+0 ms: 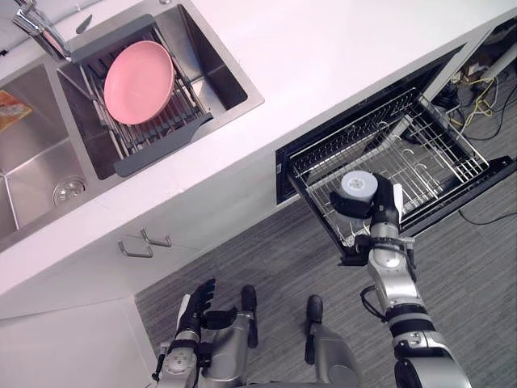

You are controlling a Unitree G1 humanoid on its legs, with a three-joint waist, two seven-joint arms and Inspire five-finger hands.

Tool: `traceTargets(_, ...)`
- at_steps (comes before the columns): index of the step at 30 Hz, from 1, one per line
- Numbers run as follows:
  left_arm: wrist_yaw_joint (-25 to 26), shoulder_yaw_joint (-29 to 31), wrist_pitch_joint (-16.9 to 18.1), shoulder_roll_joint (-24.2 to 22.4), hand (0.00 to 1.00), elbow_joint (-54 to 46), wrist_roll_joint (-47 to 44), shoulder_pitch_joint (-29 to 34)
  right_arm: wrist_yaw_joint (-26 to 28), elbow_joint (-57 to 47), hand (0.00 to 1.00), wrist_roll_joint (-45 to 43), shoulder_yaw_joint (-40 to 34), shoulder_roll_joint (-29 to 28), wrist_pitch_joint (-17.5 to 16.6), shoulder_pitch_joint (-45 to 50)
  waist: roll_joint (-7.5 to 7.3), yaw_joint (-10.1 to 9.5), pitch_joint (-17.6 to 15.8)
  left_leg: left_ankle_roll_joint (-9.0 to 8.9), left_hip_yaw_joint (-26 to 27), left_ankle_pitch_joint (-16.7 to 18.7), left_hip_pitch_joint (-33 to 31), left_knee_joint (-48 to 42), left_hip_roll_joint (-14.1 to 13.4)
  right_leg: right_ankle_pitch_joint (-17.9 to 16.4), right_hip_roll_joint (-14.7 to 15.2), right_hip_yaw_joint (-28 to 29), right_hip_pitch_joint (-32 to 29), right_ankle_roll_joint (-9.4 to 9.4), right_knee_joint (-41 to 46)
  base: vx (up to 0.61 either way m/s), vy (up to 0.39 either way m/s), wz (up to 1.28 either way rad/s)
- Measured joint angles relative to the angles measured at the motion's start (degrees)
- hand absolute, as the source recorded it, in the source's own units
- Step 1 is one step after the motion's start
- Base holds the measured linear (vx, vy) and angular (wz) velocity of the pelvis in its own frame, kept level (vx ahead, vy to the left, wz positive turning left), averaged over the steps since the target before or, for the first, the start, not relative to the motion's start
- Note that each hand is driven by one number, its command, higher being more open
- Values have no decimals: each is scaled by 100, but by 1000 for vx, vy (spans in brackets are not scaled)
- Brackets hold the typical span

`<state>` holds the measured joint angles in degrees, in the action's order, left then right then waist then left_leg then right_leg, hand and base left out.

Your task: Walk over to the sink, pick up the cup, carry it to the dishwasher, place the cup inside the dishwasher, then close the dishwasher door

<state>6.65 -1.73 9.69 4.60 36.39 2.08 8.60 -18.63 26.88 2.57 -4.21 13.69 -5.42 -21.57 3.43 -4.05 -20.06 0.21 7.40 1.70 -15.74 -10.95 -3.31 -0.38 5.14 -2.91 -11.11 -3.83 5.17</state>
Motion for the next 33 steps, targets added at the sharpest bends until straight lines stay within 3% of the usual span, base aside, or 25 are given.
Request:
traceTargets(7,111,-105,76,-76,90,-48,-56,-114,-241,234,30,339,-130,86,125,-518,1,-49,-233,-2,48,1,-42,29,-11,6,-8,75,-74,11,-2,21,-4,-4)
traceTargets(16,238,-118,83,-86,90,-58,-158,-131,-274,881,30,340,-161,167,243,-841,3,-116,-235,0,57,-1,-136,49,27,7,-5,87,-178,12,-2,0,0,0)
traceTargets(17,259,-119,83,-89,90,-58,-163,-132,-269,1031,90,340,-156,165,277,-919,4,-125,-238,1,57,-2,-137,49,28,7,-5,87,-179,12,-2,0,0,0)
traceTargets(33,341,-223,81,-122,90,-53,-168,-268,-246,1101,90,332,-167,-63,298,-948,10,-166,-255,8,56,-41,-135,96,31,6,-6,87,-201,14,10,0,0,0)
